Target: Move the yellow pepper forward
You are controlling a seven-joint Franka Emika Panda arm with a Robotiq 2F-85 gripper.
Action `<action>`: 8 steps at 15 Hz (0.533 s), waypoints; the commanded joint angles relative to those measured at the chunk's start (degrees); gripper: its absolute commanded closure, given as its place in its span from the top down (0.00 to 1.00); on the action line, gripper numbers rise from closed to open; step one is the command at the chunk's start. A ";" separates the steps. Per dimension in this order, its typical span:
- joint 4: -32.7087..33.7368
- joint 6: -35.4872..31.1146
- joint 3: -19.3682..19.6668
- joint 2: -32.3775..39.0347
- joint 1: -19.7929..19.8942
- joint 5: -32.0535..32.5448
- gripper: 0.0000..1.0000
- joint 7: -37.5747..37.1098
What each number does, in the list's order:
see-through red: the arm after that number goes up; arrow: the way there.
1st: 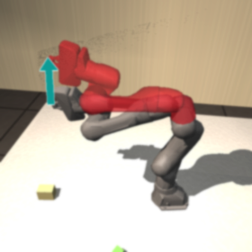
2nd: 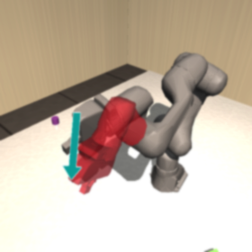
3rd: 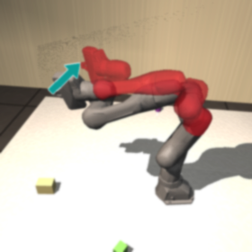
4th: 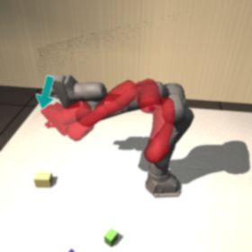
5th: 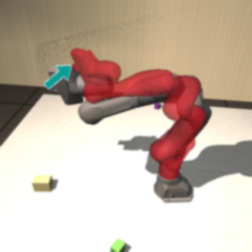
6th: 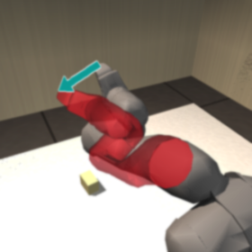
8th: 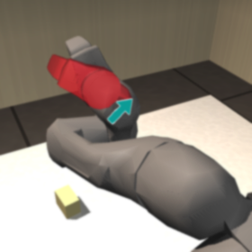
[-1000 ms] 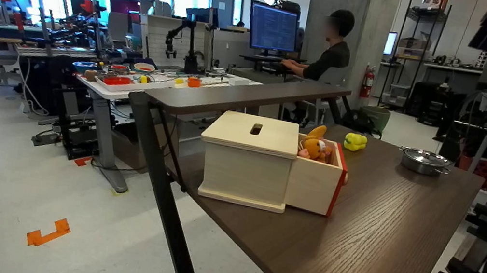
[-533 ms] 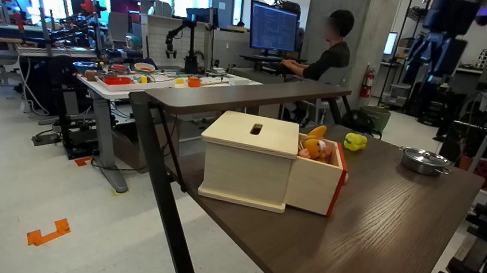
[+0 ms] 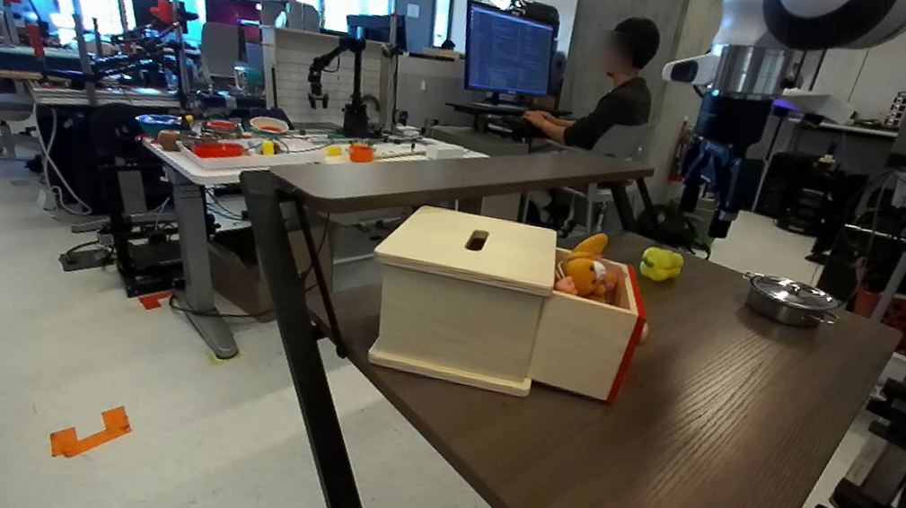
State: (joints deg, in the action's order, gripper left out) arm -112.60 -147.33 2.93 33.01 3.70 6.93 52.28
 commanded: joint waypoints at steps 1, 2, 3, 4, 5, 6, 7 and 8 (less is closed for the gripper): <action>8.96 4.70 -1.89 6.72 1.95 2.68 1.00 0.19; 10.53 5.75 -2.02 8.02 2.02 2.81 1.00 0.02; 11.88 6.50 -2.02 9.05 1.96 3.06 1.00 -0.07; 13.27 7.20 -1.97 10.19 1.84 3.28 1.00 -0.19; 14.55 7.88 -1.85 11.12 1.68 3.59 1.00 -0.45; 15.69 8.02 -1.65 12.13 1.43 3.88 1.00 -1.01; 16.89 8.56 -1.58 13.02 1.31 4.04 1.00 -1.32; 18.01 9.04 -1.62 13.89 1.28 4.03 1.00 -1.45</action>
State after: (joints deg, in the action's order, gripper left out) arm -99.69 -141.19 2.15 43.71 4.37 8.96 52.14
